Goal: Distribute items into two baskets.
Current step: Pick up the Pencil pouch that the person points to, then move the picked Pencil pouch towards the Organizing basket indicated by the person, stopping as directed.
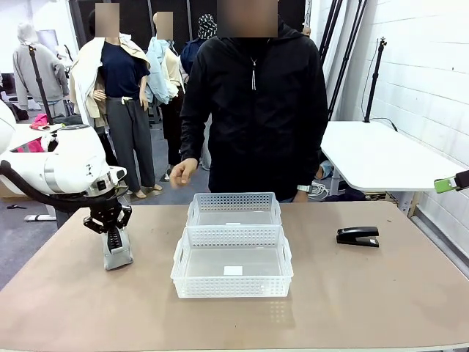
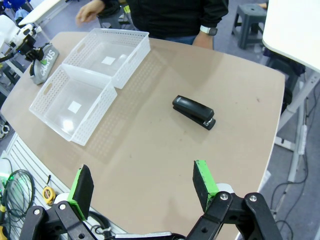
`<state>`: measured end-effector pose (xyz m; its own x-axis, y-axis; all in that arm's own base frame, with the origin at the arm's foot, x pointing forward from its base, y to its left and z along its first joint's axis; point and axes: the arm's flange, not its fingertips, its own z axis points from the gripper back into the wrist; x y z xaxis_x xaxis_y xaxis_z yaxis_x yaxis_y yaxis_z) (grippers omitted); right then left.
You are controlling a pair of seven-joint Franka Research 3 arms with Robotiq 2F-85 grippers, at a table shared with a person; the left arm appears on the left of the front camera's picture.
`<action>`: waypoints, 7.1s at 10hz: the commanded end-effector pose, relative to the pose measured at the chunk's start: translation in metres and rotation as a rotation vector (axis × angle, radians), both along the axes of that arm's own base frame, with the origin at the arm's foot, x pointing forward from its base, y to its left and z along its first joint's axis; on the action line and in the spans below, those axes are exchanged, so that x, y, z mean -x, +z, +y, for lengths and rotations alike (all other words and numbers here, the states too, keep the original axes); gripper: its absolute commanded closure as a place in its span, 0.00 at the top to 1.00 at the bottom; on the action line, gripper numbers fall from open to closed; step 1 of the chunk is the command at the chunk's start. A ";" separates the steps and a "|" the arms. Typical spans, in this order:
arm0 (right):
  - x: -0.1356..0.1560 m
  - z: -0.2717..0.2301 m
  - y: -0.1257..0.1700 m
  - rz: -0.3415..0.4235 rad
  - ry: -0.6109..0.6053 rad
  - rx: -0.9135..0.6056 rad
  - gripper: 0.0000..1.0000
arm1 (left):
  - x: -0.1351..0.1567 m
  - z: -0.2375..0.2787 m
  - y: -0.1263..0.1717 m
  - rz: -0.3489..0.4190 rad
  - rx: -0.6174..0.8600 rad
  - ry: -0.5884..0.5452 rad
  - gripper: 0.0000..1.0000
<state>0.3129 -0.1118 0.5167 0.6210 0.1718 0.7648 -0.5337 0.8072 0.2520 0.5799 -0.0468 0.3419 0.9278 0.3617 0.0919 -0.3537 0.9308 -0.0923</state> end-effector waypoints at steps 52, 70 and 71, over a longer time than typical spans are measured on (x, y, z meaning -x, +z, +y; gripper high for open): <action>-0.001 0.001 0.000 0.008 0.002 -0.016 1.00 | 0.167 0.049 0.236 0.112 0.156 -0.762 0.15; -0.001 0.001 0.000 0.008 0.002 -0.016 1.00 | 0.129 -0.123 0.174 0.102 0.238 -1.534 0.15; -0.001 0.001 0.000 0.008 0.002 -0.016 1.00 | 0.133 -0.134 0.174 0.081 0.249 -1.565 0.15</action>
